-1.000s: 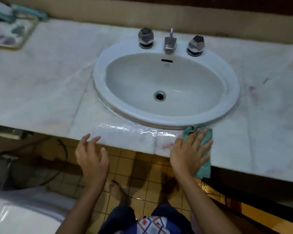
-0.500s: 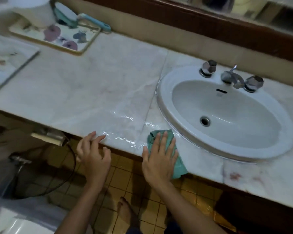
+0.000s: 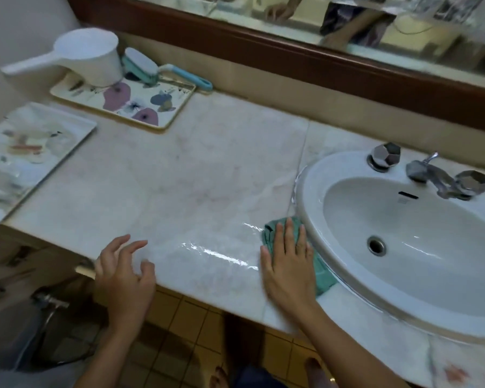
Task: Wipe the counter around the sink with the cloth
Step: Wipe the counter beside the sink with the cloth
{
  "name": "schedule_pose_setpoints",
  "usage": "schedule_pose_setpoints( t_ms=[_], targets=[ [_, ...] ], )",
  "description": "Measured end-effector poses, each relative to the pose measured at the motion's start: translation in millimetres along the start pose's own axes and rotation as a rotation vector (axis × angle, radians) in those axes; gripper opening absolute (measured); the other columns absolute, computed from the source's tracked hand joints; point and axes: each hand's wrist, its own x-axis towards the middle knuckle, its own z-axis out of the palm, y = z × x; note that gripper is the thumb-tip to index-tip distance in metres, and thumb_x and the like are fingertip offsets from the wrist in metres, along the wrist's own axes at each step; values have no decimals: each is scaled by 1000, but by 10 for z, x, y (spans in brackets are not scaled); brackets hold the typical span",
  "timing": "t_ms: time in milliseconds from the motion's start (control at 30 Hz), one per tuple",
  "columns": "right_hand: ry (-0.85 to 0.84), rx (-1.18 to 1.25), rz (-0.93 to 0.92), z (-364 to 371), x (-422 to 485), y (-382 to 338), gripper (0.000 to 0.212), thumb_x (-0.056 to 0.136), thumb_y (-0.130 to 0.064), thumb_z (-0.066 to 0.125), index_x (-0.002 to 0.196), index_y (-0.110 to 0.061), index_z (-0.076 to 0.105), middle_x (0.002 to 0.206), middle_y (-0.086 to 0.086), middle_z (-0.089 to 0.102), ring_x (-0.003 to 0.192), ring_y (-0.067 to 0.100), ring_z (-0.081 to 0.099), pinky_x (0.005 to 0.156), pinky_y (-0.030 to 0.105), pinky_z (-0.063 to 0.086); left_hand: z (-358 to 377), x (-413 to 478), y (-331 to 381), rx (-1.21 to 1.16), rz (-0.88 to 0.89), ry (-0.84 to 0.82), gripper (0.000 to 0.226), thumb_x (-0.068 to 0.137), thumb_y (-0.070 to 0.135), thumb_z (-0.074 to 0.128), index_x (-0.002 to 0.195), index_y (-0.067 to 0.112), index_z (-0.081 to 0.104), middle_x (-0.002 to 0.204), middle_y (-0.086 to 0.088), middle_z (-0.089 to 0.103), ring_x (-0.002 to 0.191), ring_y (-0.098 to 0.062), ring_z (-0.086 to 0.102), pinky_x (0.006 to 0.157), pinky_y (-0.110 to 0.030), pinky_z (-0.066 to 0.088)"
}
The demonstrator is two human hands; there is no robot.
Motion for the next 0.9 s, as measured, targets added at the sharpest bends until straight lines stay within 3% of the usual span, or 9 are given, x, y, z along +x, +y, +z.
schedule_pose_setpoints(
  t_ms=[133, 267, 367, 433, 567, 633, 767, 900],
  targets=[
    [37, 2, 39, 6, 888, -267, 67, 98, -50, 10, 154, -14, 8, 162, 7, -1, 148, 27, -4, 119, 40, 1, 70, 526, -123, 84, -48, -65, 35, 80, -1, 63, 109, 17, 62, 133, -4, 44, 124, -30, 37, 101, -47, 31],
    [52, 33, 212, 35, 1853, -543, 64, 100, -46, 16, 154, -12, 10, 162, 10, 2, 147, 32, -3, 119, 44, 0, 196, 854, -238, 188, -82, -65, 35, 82, 2, 62, 114, 16, 62, 136, -5, 47, 125, -30, 40, 102, -49, 29],
    [57, 58, 279, -37, 2279, -676, 64, 100, -46, 13, 154, -12, 8, 162, 10, -1, 147, 35, -5, 118, 46, -1, 180, 764, -212, 179, -83, -36, 34, 79, 19, 52, 111, 18, 63, 133, -2, 51, 122, -29, 42, 99, -46, 32],
    [38, 67, 182, 18, 2308, -911, 62, 100, -44, 14, 154, -13, 9, 162, 10, -1, 147, 35, -5, 118, 46, 0, 183, 775, -208, 174, -94, -26, 39, 76, 26, 47, 110, 19, 63, 132, -1, 51, 121, -29, 44, 98, -44, 33],
    [-32, -32, -321, 176, 1524, -1078, 61, 99, -42, 23, 154, -17, 14, 162, 3, 6, 148, 29, 1, 117, 42, 6, 170, 826, -189, 184, -81, -23, 42, 75, 30, 43, 109, 17, 64, 129, -3, 53, 117, -31, 47, 94, -43, 35],
    [-59, -32, -385, 167, 1318, -809, 60, 97, -40, 28, 153, -19, 19, 162, 0, 11, 148, 27, 7, 116, 40, 10, 162, 833, -207, 194, -83, -24, 41, 75, 30, 44, 108, 17, 64, 129, -3, 53, 116, -31, 47, 93, -43, 35],
    [75, -41, 11, 48, 1830, -409, 61, 95, -38, 22, 151, -12, 25, 159, 11, 20, 145, 37, 16, 115, 47, 17, 169, 837, -233, 197, -76, -35, 40, 75, 30, 45, 108, 18, 64, 129, -2, 53, 115, -31, 48, 91, -44, 37],
    [91, 50, 360, -109, 2771, -460, 57, 101, -34, 24, 152, -11, 17, 161, 13, 9, 145, 43, 7, 116, 51, 8, 174, 819, -248, 198, -67, -40, 37, 75, 27, 48, 107, 20, 64, 129, 0, 52, 115, -28, 46, 88, -40, 35]
  ],
)
